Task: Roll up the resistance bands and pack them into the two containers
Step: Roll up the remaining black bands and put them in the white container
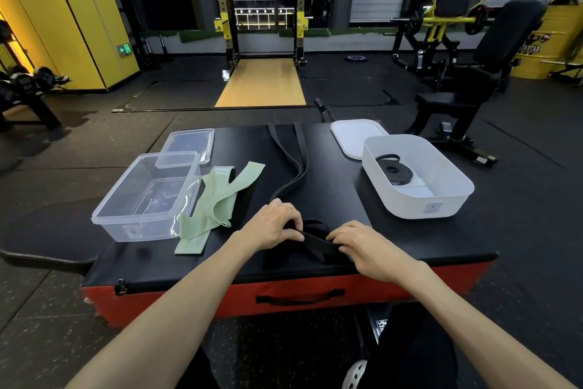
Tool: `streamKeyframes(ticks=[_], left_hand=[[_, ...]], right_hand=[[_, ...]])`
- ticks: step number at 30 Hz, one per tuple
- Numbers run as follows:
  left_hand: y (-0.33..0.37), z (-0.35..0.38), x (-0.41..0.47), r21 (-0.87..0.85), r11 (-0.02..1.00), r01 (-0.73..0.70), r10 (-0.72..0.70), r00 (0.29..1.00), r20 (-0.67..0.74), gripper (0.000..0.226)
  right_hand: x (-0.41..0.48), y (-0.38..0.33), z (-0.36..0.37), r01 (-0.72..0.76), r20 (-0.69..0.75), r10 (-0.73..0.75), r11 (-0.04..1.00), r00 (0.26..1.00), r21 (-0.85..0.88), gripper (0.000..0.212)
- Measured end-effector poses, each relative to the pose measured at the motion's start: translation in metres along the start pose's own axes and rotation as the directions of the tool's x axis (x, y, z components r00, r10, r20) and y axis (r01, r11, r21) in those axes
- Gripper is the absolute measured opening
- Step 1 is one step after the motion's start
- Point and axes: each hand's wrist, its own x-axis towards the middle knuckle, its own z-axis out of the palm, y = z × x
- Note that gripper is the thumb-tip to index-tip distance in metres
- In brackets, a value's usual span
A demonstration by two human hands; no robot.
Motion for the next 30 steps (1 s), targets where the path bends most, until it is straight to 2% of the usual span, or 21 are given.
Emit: streamKeyframes(ticks=[4,8,10,14,16,21,26,28,30], left_hand=[[-0.002,-0.003,-0.002,0.014,1.0,-0.022,0.022,1.0,0.004,0.022],[-0.003,-0.003,-0.003,0.023,1.0,-0.018,0.018,1.0,-0.015,0.026],[-0.001,-0.003,-0.003,0.008,1.0,0.007,-0.007,1.0,-0.004,0.03],[0.003,-0.005,0.004,-0.195,0.971,0.14,-0.145,0.989,-0.013,0.02],[0.001,-0.007,0.01,-0.112,0.989,0.1,-0.098,0.995,0.026,0.022],[0.003,-0.011,0.027,0.123,0.991,-0.051,0.023,0.975,0.222,0.024],[0.004,-0.013,0.039,0.198,0.98,0.014,-0.079,0.942,0.325,0.023],[0.01,-0.014,0.043,0.199,0.98,-0.011,-0.057,0.942,0.33,0.025],[0.016,-0.015,0.046,0.322,0.943,-0.081,-0.01,0.963,0.269,0.027]], right_hand=[[-0.001,-0.006,-0.005,-0.1,-0.059,0.11,0.982,0.992,0.158,0.015],[0.0,-0.007,0.002,-0.169,0.005,0.17,0.977,0.985,0.133,0.031],[0.002,-0.007,0.006,-0.194,0.001,0.196,0.971,0.981,0.143,0.027],[0.002,-0.006,0.003,-0.217,-0.004,0.22,0.965,0.976,0.149,0.022],[0.003,-0.003,0.001,-0.23,0.003,0.232,0.964,0.973,0.135,0.021],[0.009,0.007,-0.005,-0.264,0.048,0.261,0.961,0.964,0.078,0.026],[0.006,0.008,-0.005,-0.281,0.107,0.273,0.957,0.956,0.068,0.03],[0.005,0.008,-0.002,-0.299,0.092,0.291,0.95,0.952,0.089,0.035],[0.003,0.009,-0.001,-0.313,0.064,0.307,0.943,0.95,0.112,0.035]])
